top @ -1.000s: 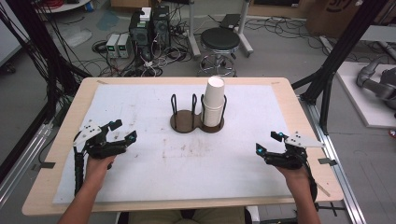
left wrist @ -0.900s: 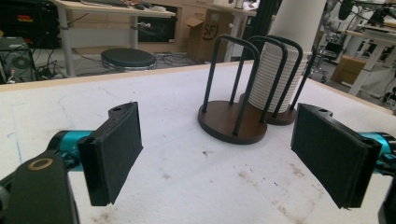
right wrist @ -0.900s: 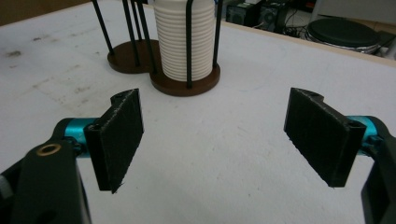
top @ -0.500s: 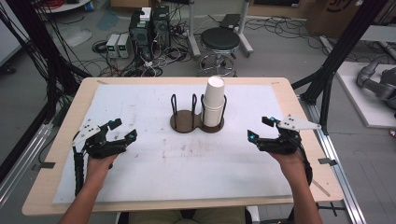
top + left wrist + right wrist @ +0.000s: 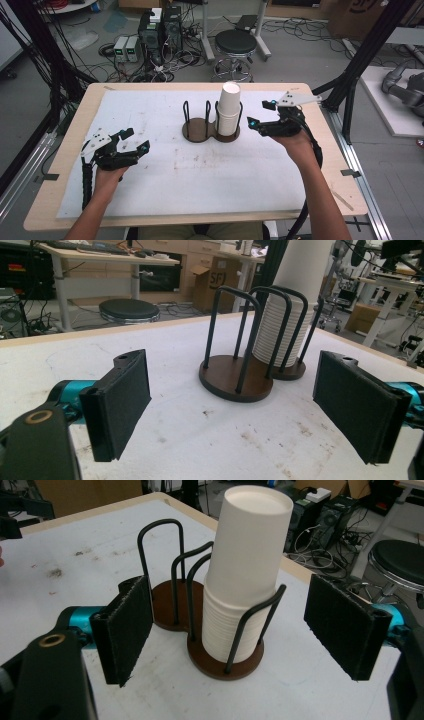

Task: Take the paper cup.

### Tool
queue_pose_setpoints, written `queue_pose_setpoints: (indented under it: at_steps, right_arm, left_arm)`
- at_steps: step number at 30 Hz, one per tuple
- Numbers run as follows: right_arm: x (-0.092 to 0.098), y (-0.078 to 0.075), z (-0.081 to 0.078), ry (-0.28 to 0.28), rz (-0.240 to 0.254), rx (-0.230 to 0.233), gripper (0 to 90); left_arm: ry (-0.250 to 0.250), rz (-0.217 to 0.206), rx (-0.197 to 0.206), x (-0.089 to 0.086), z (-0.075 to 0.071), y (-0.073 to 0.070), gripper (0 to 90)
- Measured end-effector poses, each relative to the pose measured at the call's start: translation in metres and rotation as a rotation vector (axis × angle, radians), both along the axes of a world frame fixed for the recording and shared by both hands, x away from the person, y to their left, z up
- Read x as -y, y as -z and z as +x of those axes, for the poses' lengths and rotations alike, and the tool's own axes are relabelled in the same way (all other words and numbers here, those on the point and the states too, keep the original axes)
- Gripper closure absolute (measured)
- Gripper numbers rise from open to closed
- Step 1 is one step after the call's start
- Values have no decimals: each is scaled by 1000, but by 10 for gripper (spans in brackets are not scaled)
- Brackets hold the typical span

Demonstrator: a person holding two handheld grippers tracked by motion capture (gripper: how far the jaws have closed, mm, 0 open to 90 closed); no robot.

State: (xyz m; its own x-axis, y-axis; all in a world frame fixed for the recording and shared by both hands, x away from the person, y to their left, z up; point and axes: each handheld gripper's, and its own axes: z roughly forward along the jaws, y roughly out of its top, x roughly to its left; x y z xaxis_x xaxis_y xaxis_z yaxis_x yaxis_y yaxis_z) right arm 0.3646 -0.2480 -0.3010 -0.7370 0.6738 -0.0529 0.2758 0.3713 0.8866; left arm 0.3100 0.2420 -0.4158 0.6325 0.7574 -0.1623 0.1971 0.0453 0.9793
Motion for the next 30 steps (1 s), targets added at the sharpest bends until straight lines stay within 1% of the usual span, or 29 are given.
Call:
queue_pose_setpoints:
  at_steps: [1,2,3,4,6,7,9,10,12,13,14,16,17,18,19,21,23,27,28,29,30]
  right_arm:
    - [0,0,0,0,0,0,202]
    - [-7,-5,9,-11,-17,-10,202]
    - [-7,-5,9,-11,-17,-10,202]
    - [-12,-9,16,-18,-26,-25,201]
    - [-18,-12,24,-25,-33,-36,201]
    - [-20,-14,27,-27,-38,-44,202]
    - [-24,-18,32,-31,-40,-48,202]
    - [-26,-19,34,-31,-42,-48,202]
    - [-30,-23,40,-32,-58,-51,201]
    - [-30,-23,40,-32,-58,-51,201]
    - [-32,-26,45,-31,-52,-59,202]
    - [-35,-28,51,-26,-59,-65,202]
    - [-35,-28,51,-26,-59,-65,202]
    - [-38,-31,56,-22,-70,-64,201]
    - [-40,-32,58,-23,-67,-67,201]
    - [-43,-33,62,-26,-75,-76,201]
    - [-47,-32,68,-17,-88,-88,202]
    - [-51,-30,75,-13,-90,-96,201]
    - [-55,-28,79,-8,-105,-107,202]
    - [-55,-28,79,-8,-105,-107,202]
    - [-60,-27,84,-5,-121,-123,202]
  left_arm:
    - [2,1,-1,0,0,0,151]
    - [3,2,-4,0,0,0,151]
    - [3,2,-4,0,0,0,151]
    - [5,2,0,1,0,0,151]
    - [10,5,2,3,0,0,151]
    - [20,10,0,3,0,0,151]
    - [25,14,1,4,0,1,154]
    - [36,23,1,5,1,1,153]
    - [39,24,2,7,1,2,154]
    - [39,24,2,7,1,2,153]
    - [39,24,4,7,1,2,153]
    - [39,27,6,8,1,2,153]
    - [40,29,5,8,1,2,153]
    - [39,29,5,8,1,2,153]
    - [39,28,5,8,1,2,153]
    - [34,24,6,7,1,2,153]
    - [34,23,8,7,2,2,153]
    - [34,22,8,7,2,2,154]
    - [34,23,8,7,2,3,153]
    - [35,22,8,7,2,3,153]
    - [35,22,8,7,2,3,154]
